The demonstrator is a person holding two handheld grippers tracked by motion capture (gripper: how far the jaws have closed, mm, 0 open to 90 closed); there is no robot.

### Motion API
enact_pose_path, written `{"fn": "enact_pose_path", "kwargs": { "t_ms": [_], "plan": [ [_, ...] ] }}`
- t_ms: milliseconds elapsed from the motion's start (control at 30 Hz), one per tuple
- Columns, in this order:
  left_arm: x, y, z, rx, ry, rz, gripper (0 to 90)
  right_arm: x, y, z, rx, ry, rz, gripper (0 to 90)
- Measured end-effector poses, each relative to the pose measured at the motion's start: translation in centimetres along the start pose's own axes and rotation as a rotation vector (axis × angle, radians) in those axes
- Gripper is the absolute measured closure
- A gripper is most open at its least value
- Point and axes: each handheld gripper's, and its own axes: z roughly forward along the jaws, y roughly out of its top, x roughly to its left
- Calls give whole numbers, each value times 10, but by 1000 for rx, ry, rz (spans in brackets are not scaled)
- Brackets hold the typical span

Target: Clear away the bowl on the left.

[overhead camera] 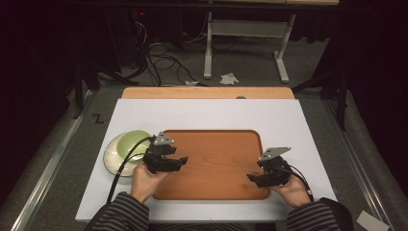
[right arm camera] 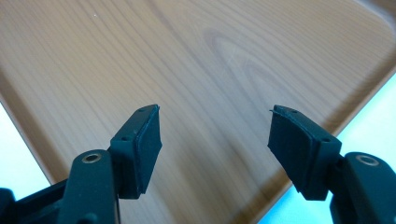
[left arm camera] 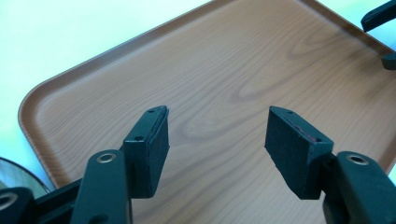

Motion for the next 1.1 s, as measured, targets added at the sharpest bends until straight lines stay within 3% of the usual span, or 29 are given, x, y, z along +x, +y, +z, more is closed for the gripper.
{"fn": "enact_pose_path", "kwargs": {
  "t_ms": [167,567,1100],
  "plan": [
    [5,-1,-1,-4,-20,-32,402,-5,-3,-4,-5,-13,16,359],
    [11,0,-4,-6,-17,-49,400,-7,-3,-5,-14,-7,22,360],
    [27,-3,-17,-46,21,-91,376,-6,-3,-5,-13,-6,23,362]
  ]
}}
